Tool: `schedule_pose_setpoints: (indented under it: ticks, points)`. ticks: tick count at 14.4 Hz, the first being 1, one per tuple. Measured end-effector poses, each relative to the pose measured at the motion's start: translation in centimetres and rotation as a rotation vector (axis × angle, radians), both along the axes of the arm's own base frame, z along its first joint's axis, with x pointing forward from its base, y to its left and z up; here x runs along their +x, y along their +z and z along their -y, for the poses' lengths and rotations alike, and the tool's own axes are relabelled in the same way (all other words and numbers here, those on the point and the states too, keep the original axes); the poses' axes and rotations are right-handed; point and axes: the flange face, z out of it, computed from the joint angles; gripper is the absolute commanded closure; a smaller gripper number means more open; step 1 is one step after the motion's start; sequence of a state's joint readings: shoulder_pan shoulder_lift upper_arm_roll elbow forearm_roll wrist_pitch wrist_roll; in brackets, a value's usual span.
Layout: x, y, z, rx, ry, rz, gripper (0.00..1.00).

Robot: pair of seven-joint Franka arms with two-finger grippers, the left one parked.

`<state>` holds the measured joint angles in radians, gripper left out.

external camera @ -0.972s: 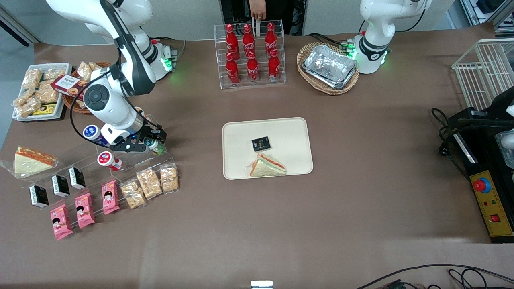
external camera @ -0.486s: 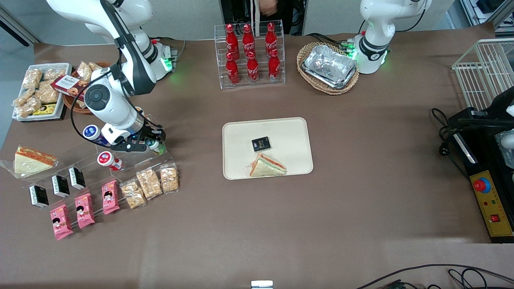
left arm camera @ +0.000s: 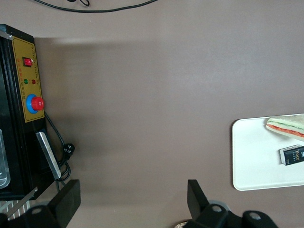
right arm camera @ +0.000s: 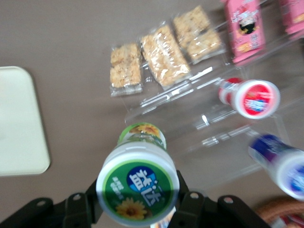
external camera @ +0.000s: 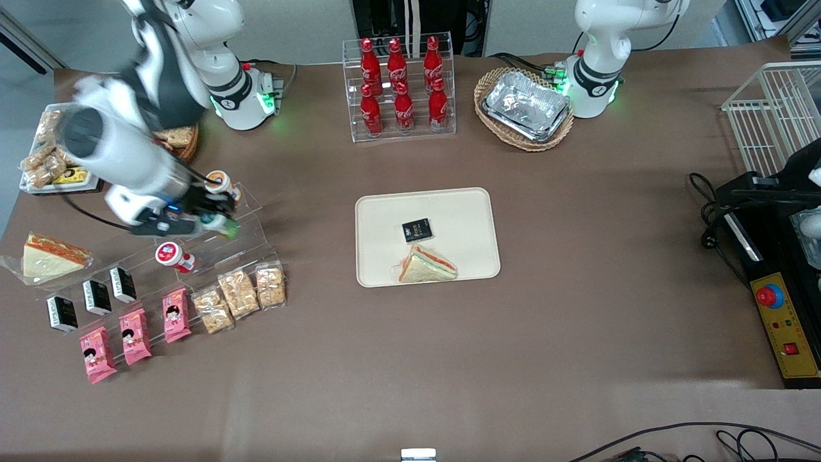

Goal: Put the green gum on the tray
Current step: 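Lift the green gum bottle and carry it over the cream tray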

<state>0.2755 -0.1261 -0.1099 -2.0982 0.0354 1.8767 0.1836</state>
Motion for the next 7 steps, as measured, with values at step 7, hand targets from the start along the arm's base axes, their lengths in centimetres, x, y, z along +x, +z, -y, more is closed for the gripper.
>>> schedule_pose_setpoints:
  ticks: [7]
  points:
    - [0.5, 12.6, -0.5, 0.013, 0.015, 0.028, 0.64]
